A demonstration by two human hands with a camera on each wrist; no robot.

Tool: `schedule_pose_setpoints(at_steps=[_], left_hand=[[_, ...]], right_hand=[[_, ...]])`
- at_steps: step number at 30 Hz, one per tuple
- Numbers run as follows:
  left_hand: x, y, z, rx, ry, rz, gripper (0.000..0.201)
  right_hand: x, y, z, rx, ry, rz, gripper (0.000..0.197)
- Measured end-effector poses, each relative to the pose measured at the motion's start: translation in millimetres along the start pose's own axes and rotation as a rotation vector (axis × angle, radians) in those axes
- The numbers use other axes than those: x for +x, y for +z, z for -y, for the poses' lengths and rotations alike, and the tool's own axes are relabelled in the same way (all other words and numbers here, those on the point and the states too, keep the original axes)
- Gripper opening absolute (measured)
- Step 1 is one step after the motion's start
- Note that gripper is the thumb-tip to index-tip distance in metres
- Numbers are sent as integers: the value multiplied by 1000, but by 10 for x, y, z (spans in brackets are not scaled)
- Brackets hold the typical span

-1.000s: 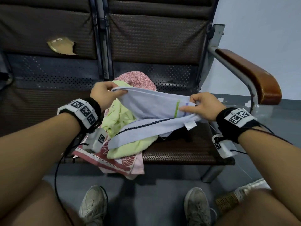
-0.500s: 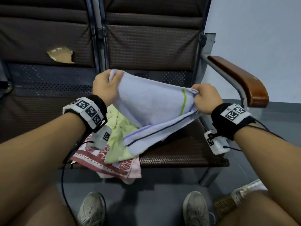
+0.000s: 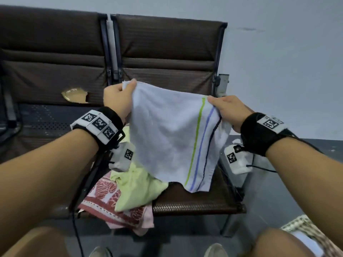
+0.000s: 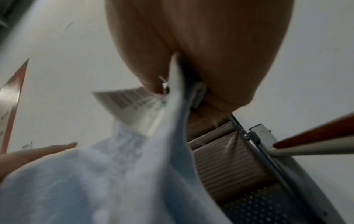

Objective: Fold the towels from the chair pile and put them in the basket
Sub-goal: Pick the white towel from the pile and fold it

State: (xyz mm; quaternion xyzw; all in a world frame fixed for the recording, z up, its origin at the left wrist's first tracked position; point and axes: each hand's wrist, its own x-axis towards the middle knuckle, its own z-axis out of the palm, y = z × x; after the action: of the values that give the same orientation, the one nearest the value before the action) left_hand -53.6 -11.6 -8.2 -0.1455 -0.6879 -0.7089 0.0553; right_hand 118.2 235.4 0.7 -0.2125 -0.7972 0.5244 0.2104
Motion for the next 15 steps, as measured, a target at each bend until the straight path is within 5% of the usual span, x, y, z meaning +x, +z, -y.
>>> schedule_pose_setpoints(at_steps=[3, 6, 11, 14, 15], left_hand=[[-190, 229, -227, -113, -73, 22, 46], [-475, 457, -347, -154, -76, 260, 38], [-840, 606, -402, 125, 46, 569, 30], [-833, 522, -450, -36, -128, 559, 23], [-791, 491, -430, -55, -154, 493, 25]], right_hand=[[-65, 121, 204, 33, 76, 13, 40], [-182, 329, 391, 160, 152, 90, 41], [-374, 467, 580, 294, 195, 303, 42], [-423, 409, 554, 196, 165, 280, 11], [-415, 374, 525, 176, 158, 245, 16]])
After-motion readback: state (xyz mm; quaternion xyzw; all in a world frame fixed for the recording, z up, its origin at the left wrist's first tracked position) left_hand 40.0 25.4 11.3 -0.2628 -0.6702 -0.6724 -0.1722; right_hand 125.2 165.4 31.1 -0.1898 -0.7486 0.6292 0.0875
